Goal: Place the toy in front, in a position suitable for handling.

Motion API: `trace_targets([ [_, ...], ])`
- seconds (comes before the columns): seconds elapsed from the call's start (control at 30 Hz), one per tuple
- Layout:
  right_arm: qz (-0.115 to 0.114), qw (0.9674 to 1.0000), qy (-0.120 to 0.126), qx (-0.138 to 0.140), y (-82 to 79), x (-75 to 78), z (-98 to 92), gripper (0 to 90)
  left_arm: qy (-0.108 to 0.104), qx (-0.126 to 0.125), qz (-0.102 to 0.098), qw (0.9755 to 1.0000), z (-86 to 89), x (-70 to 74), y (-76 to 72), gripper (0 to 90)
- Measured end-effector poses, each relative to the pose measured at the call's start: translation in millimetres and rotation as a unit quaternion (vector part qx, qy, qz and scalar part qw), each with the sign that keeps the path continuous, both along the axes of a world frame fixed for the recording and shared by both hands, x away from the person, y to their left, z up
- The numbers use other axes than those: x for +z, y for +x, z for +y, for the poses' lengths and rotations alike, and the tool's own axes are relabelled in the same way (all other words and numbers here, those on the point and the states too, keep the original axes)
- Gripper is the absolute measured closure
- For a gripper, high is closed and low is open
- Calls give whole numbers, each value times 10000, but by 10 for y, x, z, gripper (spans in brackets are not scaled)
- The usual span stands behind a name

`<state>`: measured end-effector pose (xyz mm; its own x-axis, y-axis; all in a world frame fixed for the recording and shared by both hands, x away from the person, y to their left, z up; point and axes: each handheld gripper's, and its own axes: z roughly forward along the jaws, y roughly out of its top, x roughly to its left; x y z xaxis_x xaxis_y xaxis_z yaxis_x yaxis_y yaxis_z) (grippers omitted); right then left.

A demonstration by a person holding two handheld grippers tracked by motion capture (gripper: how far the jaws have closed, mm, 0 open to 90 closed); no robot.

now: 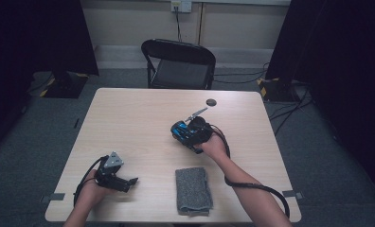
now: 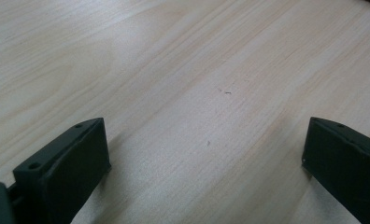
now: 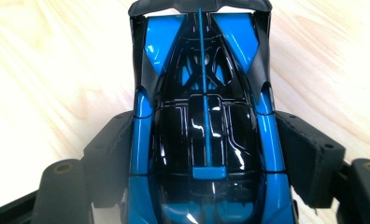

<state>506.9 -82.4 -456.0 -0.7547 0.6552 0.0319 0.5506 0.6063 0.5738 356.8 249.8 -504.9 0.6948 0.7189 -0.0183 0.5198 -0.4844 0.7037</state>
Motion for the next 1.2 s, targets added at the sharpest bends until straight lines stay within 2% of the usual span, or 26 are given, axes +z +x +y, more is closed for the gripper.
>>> trace_targets([
  [0.27, 12, 10000, -69, -25, 99, -123, -128, 262, 0, 0, -2, 10000, 0, 0, 0, 0],
  [0.5, 55, 9999, -8, 85, 105, -217, -103, 262, 0, 2, 1, 10000, 0, 0, 0, 0],
  [0.73, 42, 9998, -31, 210, 95, -240, -62, 261, -4, 7, 3, 10000, -1, 0, -1, 0],
  [1.2, -87, 9993, -12, 366, 50, -282, -119, 268, -2, 2, -1, 10000, 0, 0, 0, 0],
])
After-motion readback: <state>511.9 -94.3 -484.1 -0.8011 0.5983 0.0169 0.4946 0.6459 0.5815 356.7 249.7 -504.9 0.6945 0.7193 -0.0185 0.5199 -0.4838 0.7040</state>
